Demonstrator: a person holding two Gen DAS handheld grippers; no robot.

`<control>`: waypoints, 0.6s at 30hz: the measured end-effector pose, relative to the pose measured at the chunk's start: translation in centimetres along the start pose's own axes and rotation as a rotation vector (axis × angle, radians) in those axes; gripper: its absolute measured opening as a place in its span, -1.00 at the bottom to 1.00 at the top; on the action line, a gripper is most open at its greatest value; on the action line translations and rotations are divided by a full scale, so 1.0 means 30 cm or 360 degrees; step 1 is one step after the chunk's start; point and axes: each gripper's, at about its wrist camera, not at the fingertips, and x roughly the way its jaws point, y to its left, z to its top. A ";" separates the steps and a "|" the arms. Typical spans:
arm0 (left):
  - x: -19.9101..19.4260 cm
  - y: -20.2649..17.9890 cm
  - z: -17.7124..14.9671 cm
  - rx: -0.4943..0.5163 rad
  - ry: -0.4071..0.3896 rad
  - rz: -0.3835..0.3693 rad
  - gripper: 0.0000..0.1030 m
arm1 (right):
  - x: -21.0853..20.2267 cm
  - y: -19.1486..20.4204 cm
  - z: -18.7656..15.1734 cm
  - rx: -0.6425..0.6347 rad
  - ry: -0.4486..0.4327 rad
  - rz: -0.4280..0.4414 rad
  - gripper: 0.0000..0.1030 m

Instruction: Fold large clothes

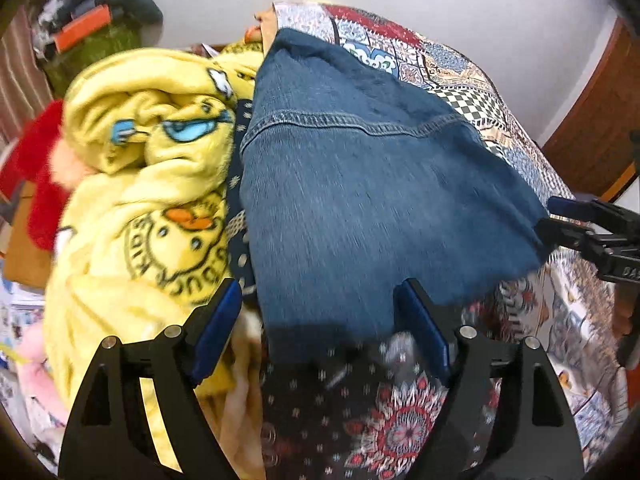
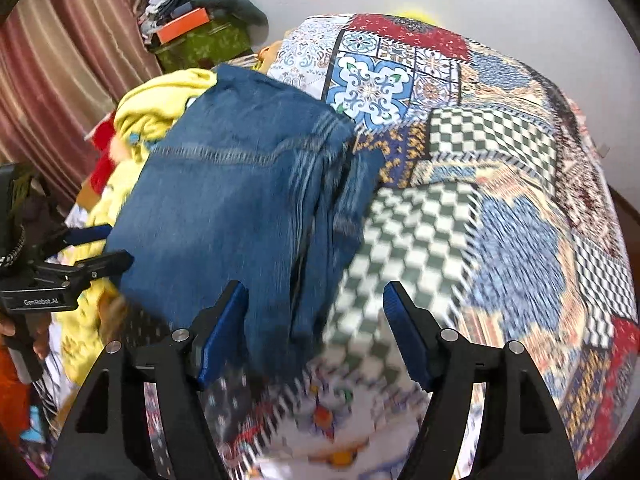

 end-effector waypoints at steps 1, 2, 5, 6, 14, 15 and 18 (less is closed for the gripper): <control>-0.024 -0.005 -0.019 -0.0011 -0.0010 0.0022 0.57 | -0.017 0.002 -0.019 0.0003 -0.0007 -0.0002 0.31; -0.052 -0.010 -0.036 -0.0027 -0.0020 0.0040 0.56 | -0.035 0.006 -0.033 0.0007 -0.0010 -0.0007 0.31; -0.147 -0.048 -0.042 -0.0008 -0.0113 0.0046 0.56 | -0.108 0.021 -0.053 0.0032 -0.0082 -0.0013 0.31; -0.186 -0.064 -0.040 0.0009 -0.0160 0.0058 0.56 | -0.156 0.022 -0.064 0.0056 -0.0127 0.0015 0.31; -0.690 -0.218 -0.046 0.0079 -0.0727 0.0005 0.56 | -0.578 0.093 -0.099 0.0104 -0.0587 0.0110 0.31; -0.745 -0.234 -0.054 0.0087 -0.0796 -0.0005 0.56 | -0.621 0.109 -0.106 0.0096 -0.0646 0.0117 0.31; -0.927 -0.297 -0.111 0.0133 -0.1027 -0.0056 0.56 | -0.803 0.162 -0.147 0.0057 -0.0871 0.0130 0.31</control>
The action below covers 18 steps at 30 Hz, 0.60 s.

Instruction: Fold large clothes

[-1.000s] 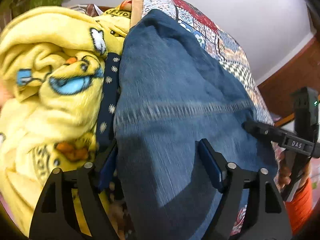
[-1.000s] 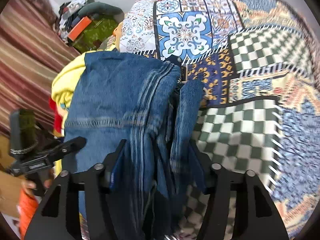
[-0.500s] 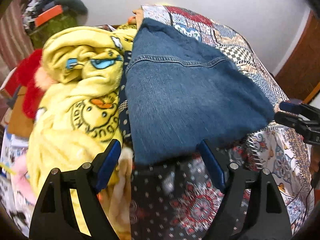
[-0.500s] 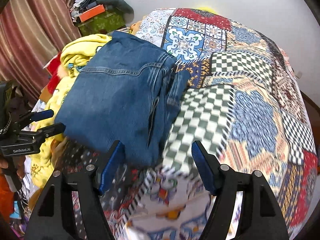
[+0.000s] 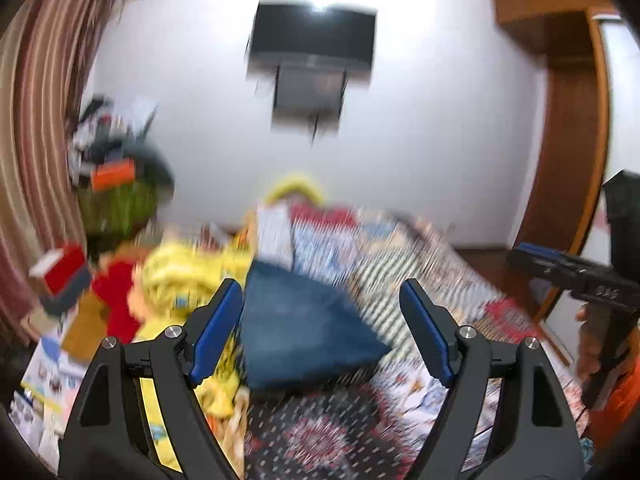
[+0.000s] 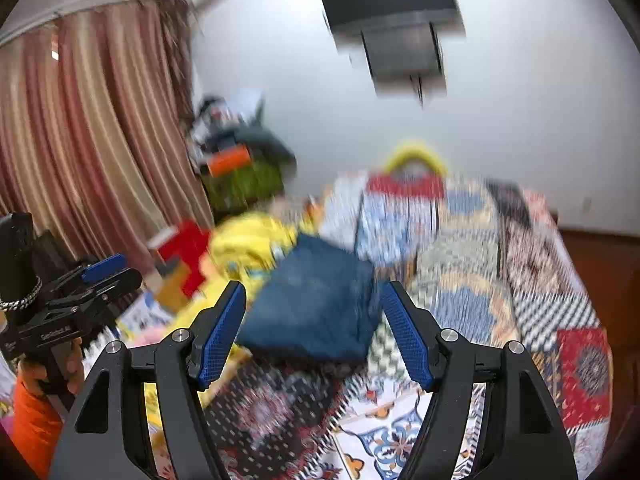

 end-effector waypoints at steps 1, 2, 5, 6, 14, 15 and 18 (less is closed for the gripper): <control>-0.064 -0.025 0.014 0.0011 -0.0081 -0.0011 0.56 | -0.049 0.024 0.009 -0.0010 -0.0064 0.0010 0.31; -0.109 -0.044 0.026 0.0021 -0.0138 -0.0009 0.56 | -0.090 0.040 0.015 -0.0017 -0.0115 0.0023 0.31; -0.232 -0.104 0.030 0.0054 -0.0285 0.0015 0.56 | -0.202 0.097 0.010 -0.0035 -0.0252 0.0061 0.31; -0.261 -0.123 0.023 0.0068 -0.0320 0.0034 0.56 | -0.236 0.116 0.004 -0.0043 -0.0296 0.0065 0.31; -0.366 -0.235 -0.071 0.0118 -0.0458 0.0160 0.65 | -0.359 0.222 -0.083 -0.0097 -0.0489 -0.0067 0.51; -0.368 -0.241 -0.081 0.0112 -0.0453 0.0167 0.73 | -0.359 0.231 -0.090 -0.0102 -0.0491 -0.0087 0.52; -0.368 -0.245 -0.101 0.0080 -0.0461 0.0195 0.92 | -0.346 0.243 -0.099 -0.0151 -0.0478 -0.0123 0.62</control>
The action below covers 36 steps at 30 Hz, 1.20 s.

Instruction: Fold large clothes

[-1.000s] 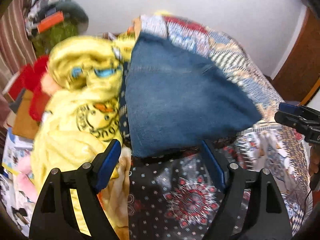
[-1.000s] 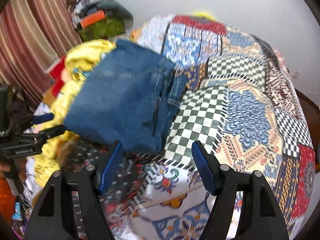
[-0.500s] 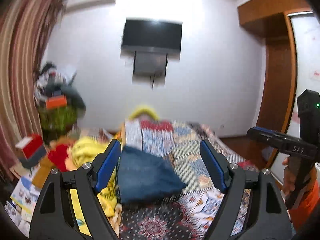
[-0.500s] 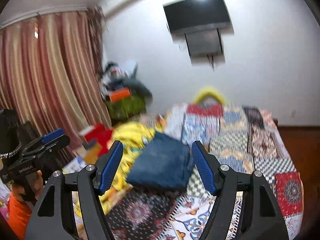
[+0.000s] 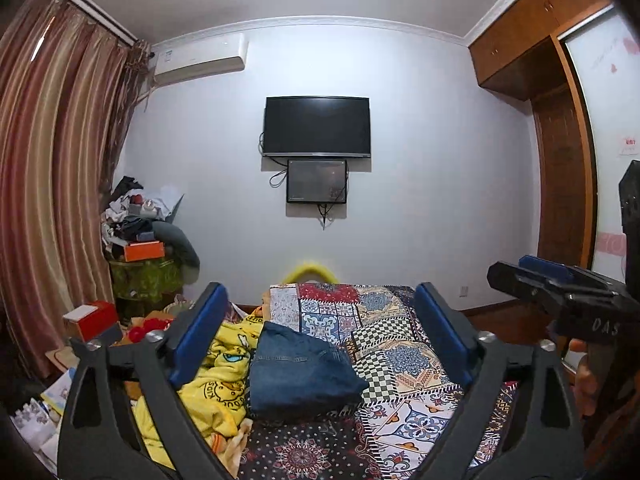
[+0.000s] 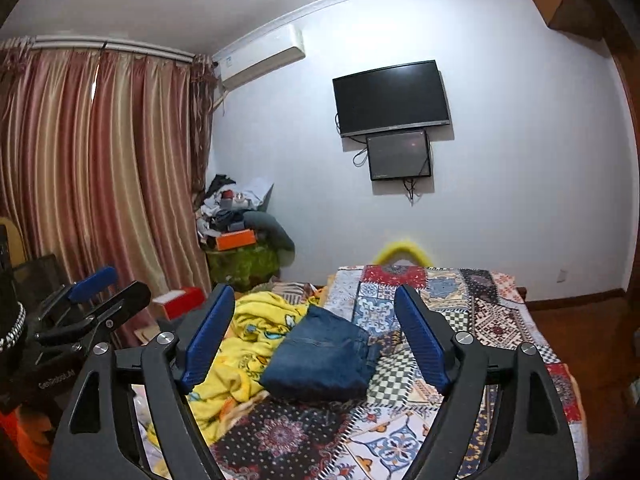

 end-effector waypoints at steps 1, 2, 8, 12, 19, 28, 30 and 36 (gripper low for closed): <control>-0.001 0.000 -0.007 -0.0004 -0.0007 0.0025 0.97 | 0.000 0.008 -0.003 -0.0016 -0.0005 -0.0016 0.67; -0.010 0.004 -0.013 -0.0007 -0.0010 0.0040 0.98 | -0.003 0.007 -0.005 -0.0026 -0.0015 -0.0032 0.79; -0.002 0.017 -0.035 -0.0017 0.0014 0.0076 0.99 | 0.012 0.010 -0.012 -0.0030 -0.0006 -0.0060 1.00; -0.004 0.017 -0.047 -0.0021 0.0014 0.0083 0.99 | 0.020 0.002 -0.020 -0.0014 0.0014 -0.0078 1.00; 0.007 0.029 -0.059 -0.0041 0.0027 0.0077 0.99 | 0.010 -0.006 -0.039 -0.0018 0.0031 -0.0095 1.00; 0.020 0.033 -0.071 -0.0052 0.0049 0.0069 0.99 | 0.003 -0.001 -0.043 -0.0028 0.0048 -0.0095 1.00; 0.022 0.033 -0.073 -0.0048 0.0056 0.0059 0.99 | 0.000 0.001 -0.040 -0.0036 0.0055 -0.0090 1.00; 0.022 0.023 -0.072 -0.0032 0.0058 0.0054 0.99 | 0.000 0.005 -0.039 -0.0042 0.0057 -0.0084 1.00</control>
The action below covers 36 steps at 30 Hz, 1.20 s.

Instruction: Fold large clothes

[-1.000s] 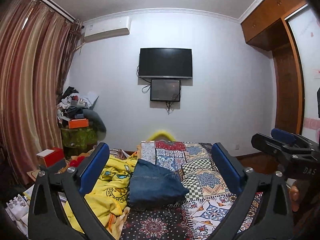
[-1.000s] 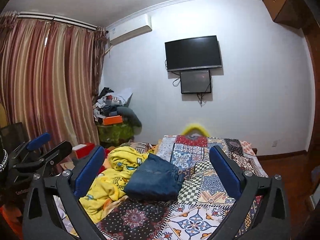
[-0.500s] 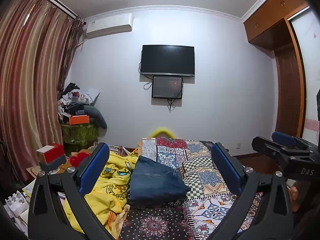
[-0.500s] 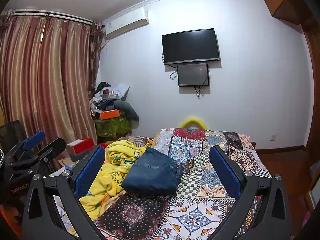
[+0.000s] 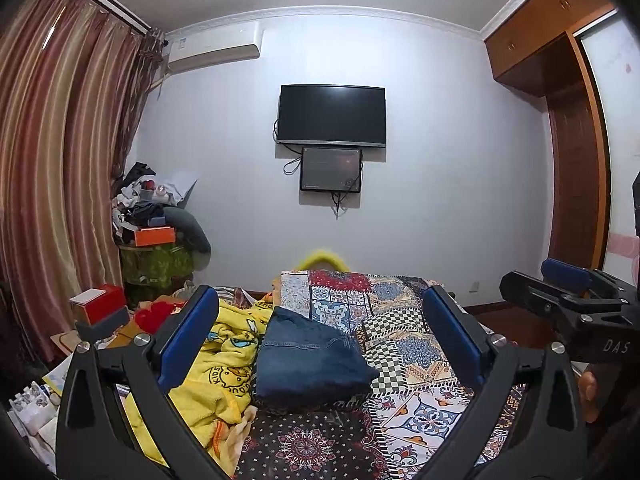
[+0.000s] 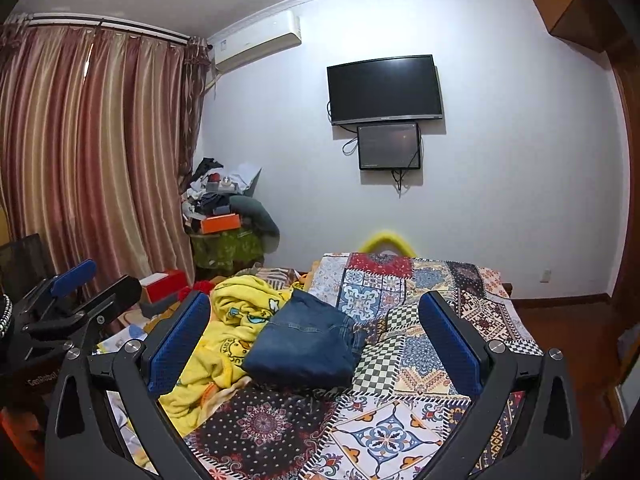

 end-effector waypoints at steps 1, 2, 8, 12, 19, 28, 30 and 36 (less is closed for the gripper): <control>-0.001 -0.002 0.000 0.0003 0.0001 -0.0006 0.99 | -0.002 0.000 0.001 0.0000 -0.0002 0.0001 1.00; -0.002 -0.003 -0.001 0.0004 0.0002 -0.0009 0.99 | -0.005 0.001 0.003 -0.0003 -0.0003 -0.0003 1.00; -0.004 -0.015 -0.004 0.0020 0.0005 -0.0009 0.99 | -0.003 0.000 0.003 -0.0004 0.0007 -0.0004 1.00; -0.004 -0.017 -0.004 0.0014 0.0009 -0.0020 0.99 | -0.002 -0.003 0.005 0.0004 0.0012 -0.0003 1.00; -0.001 -0.017 0.000 0.0007 0.0016 -0.0046 0.99 | 0.003 -0.012 -0.002 0.0012 0.0025 -0.0007 1.00; 0.016 -0.010 0.001 -0.0008 0.0041 -0.0065 0.99 | 0.001 -0.014 -0.002 0.0021 0.0017 -0.0018 1.00; 0.019 -0.007 0.001 -0.0011 0.0048 -0.0071 0.99 | 0.002 -0.015 -0.001 0.0024 0.0017 -0.0022 1.00; 0.022 -0.008 -0.003 -0.0007 0.0053 -0.0080 0.99 | 0.006 -0.015 -0.001 0.0028 0.0022 -0.0027 1.00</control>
